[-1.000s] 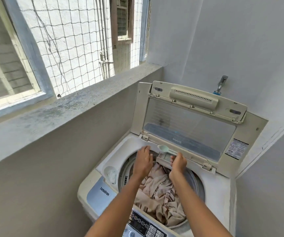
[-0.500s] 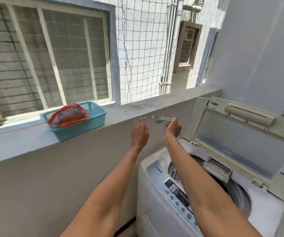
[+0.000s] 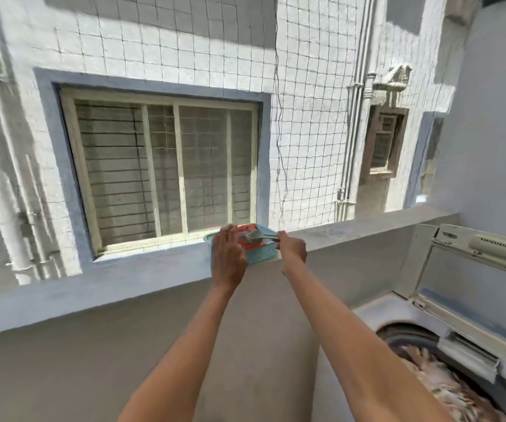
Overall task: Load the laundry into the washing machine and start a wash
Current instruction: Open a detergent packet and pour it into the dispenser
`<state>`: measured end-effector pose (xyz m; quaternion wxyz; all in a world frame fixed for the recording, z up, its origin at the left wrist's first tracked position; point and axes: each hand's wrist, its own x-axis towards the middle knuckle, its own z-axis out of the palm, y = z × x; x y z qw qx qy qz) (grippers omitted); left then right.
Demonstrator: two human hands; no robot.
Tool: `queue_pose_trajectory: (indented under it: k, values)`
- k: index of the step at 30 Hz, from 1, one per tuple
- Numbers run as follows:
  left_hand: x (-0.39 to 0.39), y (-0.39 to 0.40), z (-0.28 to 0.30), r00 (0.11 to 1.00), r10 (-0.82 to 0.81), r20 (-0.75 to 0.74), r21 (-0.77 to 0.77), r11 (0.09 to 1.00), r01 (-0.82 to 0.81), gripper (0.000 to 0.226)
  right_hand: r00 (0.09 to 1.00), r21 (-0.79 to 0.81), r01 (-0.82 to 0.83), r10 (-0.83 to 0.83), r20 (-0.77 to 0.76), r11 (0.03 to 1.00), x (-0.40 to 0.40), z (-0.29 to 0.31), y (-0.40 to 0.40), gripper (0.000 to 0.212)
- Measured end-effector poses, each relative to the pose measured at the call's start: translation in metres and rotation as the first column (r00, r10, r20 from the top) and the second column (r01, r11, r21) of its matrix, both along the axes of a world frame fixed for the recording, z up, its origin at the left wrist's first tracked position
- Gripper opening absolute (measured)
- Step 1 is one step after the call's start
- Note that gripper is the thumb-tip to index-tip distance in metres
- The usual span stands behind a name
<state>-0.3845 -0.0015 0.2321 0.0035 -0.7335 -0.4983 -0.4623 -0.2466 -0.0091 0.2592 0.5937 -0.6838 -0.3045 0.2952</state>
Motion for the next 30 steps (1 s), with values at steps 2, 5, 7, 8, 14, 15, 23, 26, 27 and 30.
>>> queue_pose_trajectory:
  k: [2, 5, 7, 8, 14, 15, 23, 26, 27, 30]
  values:
    - [-0.016, 0.008, 0.003, 0.998, 0.022, -0.052, -0.054, 0.998, -0.025, 0.053, 0.998, -0.042, -0.007, 0.009, 0.055, 0.999, -0.012, 0.007, 0.008, 0.036]
    - [-0.031, 0.019, -0.001, 0.989, 0.025, -0.146, -0.086, 0.996, -0.038, 0.055, 0.983, -0.122, 0.013, 0.009, 0.182, 0.993, -0.028, 0.016, 0.022, 0.038]
    - [-0.033, 0.023, -0.004, 0.985, 0.020, -0.170, -0.088, 0.996, -0.035, 0.054, 0.957, -0.163, 0.017, 0.031, 0.287, 0.986, -0.040, 0.018, 0.029, 0.041]
    - [-0.033, 0.025, -0.005, 0.984, 0.015, -0.176, -0.088, 0.996, -0.030, 0.054, 0.945, -0.179, 0.009, 0.050, 0.323, 0.984, -0.045, 0.017, 0.033, 0.042]
    - [-0.023, 0.029, 0.001, 0.984, -0.051, -0.171, -0.172, 0.985, 0.021, 0.052, 0.906, -0.208, -0.058, 0.139, 0.399, 0.976, -0.068, 0.000, 0.048, 0.038]
    - [-0.020, 0.030, 0.002, 0.984, -0.054, -0.167, -0.181, 0.983, 0.023, 0.052, 0.905, -0.201, -0.060, 0.139, 0.401, 0.978, -0.069, -0.001, 0.048, 0.038]
    - [0.029, 0.020, -0.016, 0.957, -0.198, -0.212, 0.023, 0.978, 0.207, 0.043, 0.942, -0.081, 0.042, -0.013, 0.335, 0.996, -0.029, -0.011, 0.028, 0.037]
    - [0.076, 0.008, -0.034, 0.941, -0.290, -0.175, -0.014, 0.956, 0.292, 0.038, 0.945, -0.074, 0.144, -0.115, 0.305, 0.987, 0.014, -0.033, 0.008, 0.037]
    - [0.093, 0.003, -0.043, 0.934, -0.320, -0.159, -0.049, 0.947, 0.317, 0.036, 0.942, -0.089, 0.171, -0.136, 0.307, 0.981, 0.031, -0.044, 0.003, 0.037]
    - [0.157, -0.004, -0.074, 0.907, -0.412, -0.092, -0.225, 0.895, 0.384, 0.031, 0.932, -0.159, 0.245, -0.186, 0.312, 0.956, 0.095, -0.085, -0.011, 0.037]
